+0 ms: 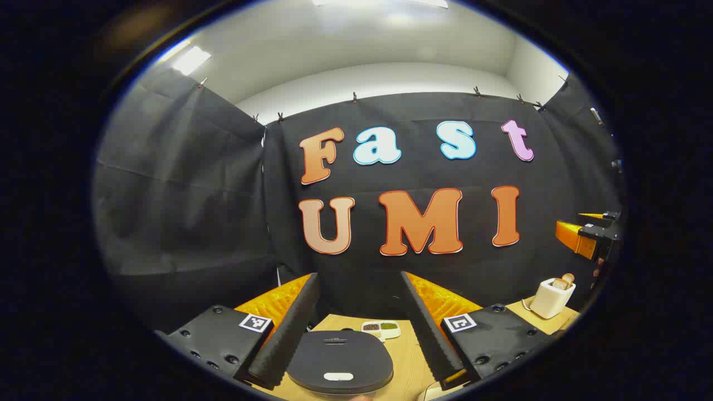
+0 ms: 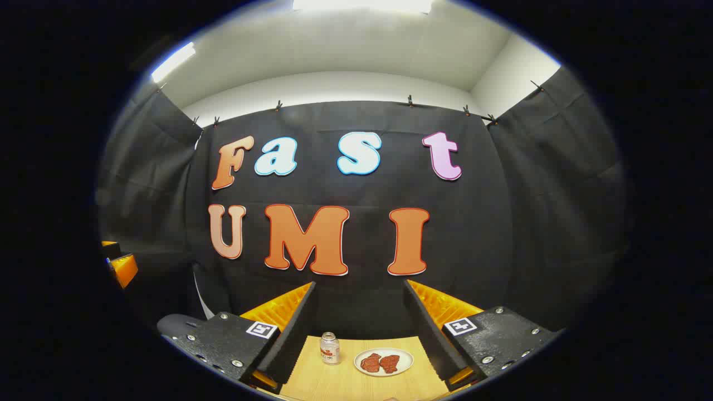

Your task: Close the left gripper, press the button to open the rice cooker; take a wooden spoon from the chopstick holder with the right hand, scoop a spoonful of rice and pour it into the rice cooker, then put the wooden spoon back into the chopstick holder.

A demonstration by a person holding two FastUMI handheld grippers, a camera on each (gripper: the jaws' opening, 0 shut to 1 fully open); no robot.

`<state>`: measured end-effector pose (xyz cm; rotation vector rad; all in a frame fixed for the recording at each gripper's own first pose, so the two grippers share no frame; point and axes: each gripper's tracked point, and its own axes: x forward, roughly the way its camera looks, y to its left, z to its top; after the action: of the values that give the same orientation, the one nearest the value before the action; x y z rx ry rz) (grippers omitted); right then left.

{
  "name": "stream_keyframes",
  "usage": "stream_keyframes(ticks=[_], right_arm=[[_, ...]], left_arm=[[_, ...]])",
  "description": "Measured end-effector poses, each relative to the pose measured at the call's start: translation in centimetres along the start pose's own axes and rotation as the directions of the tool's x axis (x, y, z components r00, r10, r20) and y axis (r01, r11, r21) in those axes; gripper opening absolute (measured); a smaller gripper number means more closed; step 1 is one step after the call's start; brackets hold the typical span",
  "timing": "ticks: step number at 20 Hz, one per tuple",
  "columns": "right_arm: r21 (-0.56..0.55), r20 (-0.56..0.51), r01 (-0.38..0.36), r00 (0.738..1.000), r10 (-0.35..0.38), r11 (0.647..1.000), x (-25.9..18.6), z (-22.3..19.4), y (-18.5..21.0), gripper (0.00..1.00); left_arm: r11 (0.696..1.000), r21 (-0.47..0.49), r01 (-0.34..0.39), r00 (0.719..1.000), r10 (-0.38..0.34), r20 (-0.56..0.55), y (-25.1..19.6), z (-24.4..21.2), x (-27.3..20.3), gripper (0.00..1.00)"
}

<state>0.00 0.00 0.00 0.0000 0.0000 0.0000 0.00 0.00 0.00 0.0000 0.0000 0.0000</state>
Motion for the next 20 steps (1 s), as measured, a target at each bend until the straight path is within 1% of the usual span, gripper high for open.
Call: stream_keyframes(ticks=[1,2,4,5,8,9,12,13,14,18,20], right_arm=[[0.001,-0.002,-0.013,1.0,0.013,1.0,-0.1,-0.2,-0.2,0.94],[-0.001,-0.003,-0.025,1.0,0.025,1.0,-0.2,-0.4,-0.4,0.93],[-0.017,-0.014,-0.034,0.999,0.034,0.999,-0.3,-1.0,-1.4,0.94],[-0.022,-0.023,-0.033,0.999,0.033,0.999,-0.4,-1.3,-2.0,0.99],[-0.016,-0.036,-0.041,0.999,0.041,0.999,-0.4,-1.8,-2.9,0.99],[-0.008,-0.039,-0.042,0.998,0.041,0.999,-0.2,-1.9,-3.1,0.94],[0.025,-0.049,-0.04,0.998,0.041,0.999,0.0,-2.3,-3.5,0.94],[0.032,-0.051,-0.044,0.998,0.046,0.998,-0.1,-2.3,-3.5,0.89],[0.033,-0.054,-0.045,0.997,0.047,0.998,-0.1,-2.5,-3.5,0.94],[0.017,-0.063,-0.04,0.997,0.041,0.999,-0.1,-2.8,-3.9,0.94],[0.01,-0.067,-0.026,0.997,0.027,1.0,-0.3,-3.0,-4.4,0.94]], left_arm=[[1.0,0.0,-0.009,1.0,0.009,-0.003,-0.2,-0.1,-0.1,0.97],[1.0,-0.008,-0.015,1.0,0.015,-0.008,-0.8,0.0,-0.1,0.97],[0.999,-0.024,-0.022,1.0,0.022,-0.021,-1.8,-0.4,0.0,0.97],[0.999,-0.028,-0.025,0.999,0.024,-0.029,-2.3,-0.7,-0.2,0.97],[0.999,-0.011,-0.036,0.999,0.035,-0.035,-2.9,-0.6,-0.3,0.98],[0.999,-0.007,-0.037,0.999,0.037,-0.036,-3.1,-0.6,-0.2,0.96],[0.999,0.0,-0.046,0.998,0.046,-0.035,-3.4,-0.4,-0.6,0.98],[0.999,0.002,-0.049,0.998,0.049,-0.032,-3.4,-0.4,-0.7,0.98],[0.998,0.007,-0.057,0.998,0.057,-0.03,-3.3,-0.4,-0.6,0.98],[0.996,0.01,-0.084,0.996,0.084,-0.027,-1.8,-0.2,-0.8,0.69],[0.995,0.011,-0.098,0.995,0.098,-0.032,-0.8,-0.3,-0.8,0.55]])
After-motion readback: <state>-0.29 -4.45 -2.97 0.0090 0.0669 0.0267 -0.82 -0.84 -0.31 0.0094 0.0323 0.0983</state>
